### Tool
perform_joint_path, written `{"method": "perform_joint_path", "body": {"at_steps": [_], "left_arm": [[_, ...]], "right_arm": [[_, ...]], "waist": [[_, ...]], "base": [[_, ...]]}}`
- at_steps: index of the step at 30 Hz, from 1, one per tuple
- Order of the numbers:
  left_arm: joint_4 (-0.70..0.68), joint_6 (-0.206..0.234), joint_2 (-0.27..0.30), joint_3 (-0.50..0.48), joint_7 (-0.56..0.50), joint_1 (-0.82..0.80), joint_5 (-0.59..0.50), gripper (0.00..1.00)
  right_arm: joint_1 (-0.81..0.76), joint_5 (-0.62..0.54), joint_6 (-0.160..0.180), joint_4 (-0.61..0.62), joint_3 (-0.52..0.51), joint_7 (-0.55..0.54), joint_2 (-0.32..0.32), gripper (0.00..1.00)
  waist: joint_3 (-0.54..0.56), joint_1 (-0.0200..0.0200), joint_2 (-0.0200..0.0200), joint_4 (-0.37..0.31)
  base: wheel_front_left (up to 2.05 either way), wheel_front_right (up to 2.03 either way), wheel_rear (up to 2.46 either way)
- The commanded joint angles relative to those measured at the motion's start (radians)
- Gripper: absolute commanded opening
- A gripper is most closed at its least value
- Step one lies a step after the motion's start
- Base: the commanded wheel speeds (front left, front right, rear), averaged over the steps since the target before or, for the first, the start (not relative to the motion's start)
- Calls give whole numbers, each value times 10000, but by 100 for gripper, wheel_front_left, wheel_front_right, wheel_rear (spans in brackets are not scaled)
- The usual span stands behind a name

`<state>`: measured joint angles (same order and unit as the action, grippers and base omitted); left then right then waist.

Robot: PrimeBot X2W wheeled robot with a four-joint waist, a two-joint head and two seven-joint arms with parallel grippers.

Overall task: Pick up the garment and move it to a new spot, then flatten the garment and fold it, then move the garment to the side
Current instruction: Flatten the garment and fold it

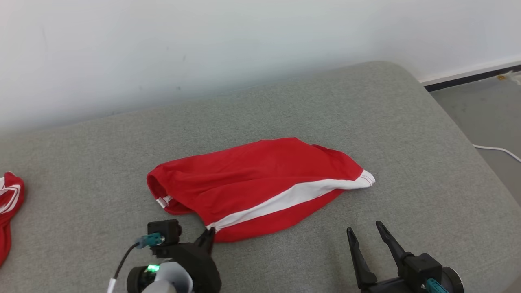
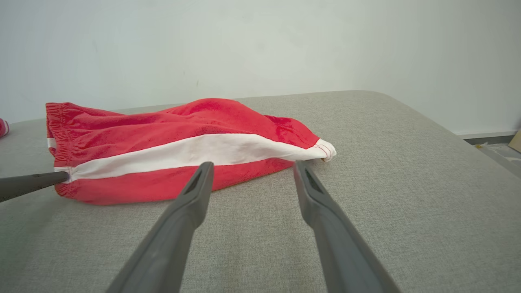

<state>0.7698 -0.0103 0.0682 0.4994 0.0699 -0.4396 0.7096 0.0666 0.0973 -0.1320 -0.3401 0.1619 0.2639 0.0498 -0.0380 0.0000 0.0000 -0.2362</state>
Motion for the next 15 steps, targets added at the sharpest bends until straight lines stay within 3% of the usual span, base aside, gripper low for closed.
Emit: {"method": "perform_joint_path", "body": {"at_steps": [1, 9, 15], "left_arm": [[86, -64, 120, -66, 118, -56, 26, 0], [9, 53, 837, -437, 494, 342, 185, 0], [-368, 201, 1043, -550, 572, 729, 319, 0]], "right_arm": [[-37, -16, 25, 36, -49, 7, 10, 100], [-158, 66, 25, 37, -131, 7, 8, 100], [-169, 96, 25, 13, -84, 7, 10, 100]], "waist": [[-20, 0, 0, 81], [38, 0, 0, 495], [172, 0, 0, 791]], "base": [[0, 0, 0], [0, 0, 0], [0, 0, 0]]}}
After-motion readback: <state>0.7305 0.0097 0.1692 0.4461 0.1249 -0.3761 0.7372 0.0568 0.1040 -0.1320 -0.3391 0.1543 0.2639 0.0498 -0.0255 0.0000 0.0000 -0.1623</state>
